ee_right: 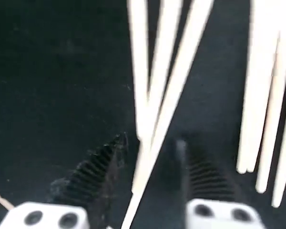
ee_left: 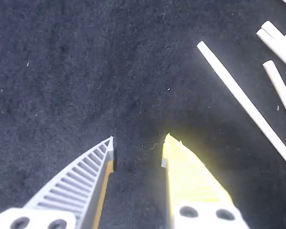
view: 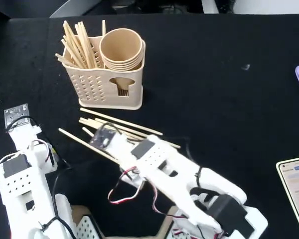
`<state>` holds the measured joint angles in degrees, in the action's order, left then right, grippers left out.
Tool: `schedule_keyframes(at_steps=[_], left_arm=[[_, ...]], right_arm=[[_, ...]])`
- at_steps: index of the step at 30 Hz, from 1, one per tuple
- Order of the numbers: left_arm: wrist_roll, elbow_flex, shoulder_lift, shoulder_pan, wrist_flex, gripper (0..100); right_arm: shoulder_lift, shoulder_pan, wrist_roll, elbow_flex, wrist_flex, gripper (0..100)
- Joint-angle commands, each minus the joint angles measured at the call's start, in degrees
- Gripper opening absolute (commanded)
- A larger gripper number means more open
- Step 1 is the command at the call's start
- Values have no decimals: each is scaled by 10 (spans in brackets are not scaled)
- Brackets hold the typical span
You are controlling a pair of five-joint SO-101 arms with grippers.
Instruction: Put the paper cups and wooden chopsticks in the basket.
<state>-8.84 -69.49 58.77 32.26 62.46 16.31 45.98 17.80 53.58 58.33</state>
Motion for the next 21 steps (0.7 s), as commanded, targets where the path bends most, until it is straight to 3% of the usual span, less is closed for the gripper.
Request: schedule_keyframes(at_steps=[1, 8, 16, 21], left_arm=[[5, -4, 5, -7, -9, 173], [5, -4, 5, -7, -10, 173], [4, -5, 5, -7, -10, 173], [4, -5, 5, -7, -10, 173]], right_arm=[[0, 25, -6, -34, -6, 227], [-5, 49, -33, -63, -13, 216], [-6, 50, -30, -21, -109, 211], [-6, 49, -29, -8, -116, 73]])
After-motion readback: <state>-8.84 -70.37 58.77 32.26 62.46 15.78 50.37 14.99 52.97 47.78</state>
